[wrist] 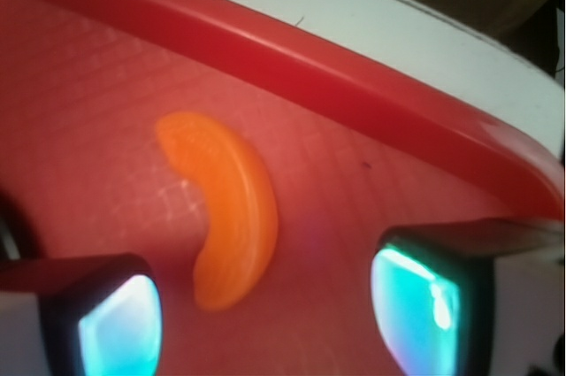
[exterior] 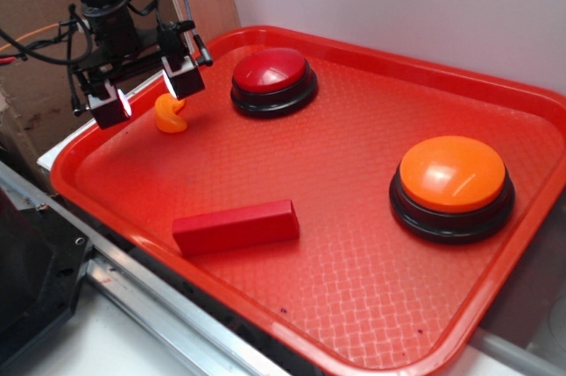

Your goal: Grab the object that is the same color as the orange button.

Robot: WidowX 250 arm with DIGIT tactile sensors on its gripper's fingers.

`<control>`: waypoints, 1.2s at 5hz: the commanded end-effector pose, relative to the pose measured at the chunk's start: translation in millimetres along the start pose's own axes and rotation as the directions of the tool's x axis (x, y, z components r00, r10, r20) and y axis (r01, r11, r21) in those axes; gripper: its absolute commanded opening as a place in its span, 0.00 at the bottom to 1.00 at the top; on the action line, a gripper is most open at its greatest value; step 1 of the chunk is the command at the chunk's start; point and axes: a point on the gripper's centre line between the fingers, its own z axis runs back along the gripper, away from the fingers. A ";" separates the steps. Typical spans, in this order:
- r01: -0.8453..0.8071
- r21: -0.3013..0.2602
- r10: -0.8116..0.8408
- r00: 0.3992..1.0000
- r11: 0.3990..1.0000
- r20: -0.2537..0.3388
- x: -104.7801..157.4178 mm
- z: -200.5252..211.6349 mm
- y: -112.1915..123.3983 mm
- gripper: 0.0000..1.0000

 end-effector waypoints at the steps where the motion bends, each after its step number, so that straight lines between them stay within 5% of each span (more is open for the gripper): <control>1: -0.026 -0.036 0.027 1.000 0.999 0.017 17.0 -6.2 -6.8 1.00; 3: -0.028 -0.016 0.029 0.998 0.999 0.062 18.6 -20.0 -8.8 1.00; 6: -0.036 -0.051 0.037 0.999 0.998 0.024 22.3 -30.6 -9.3 1.00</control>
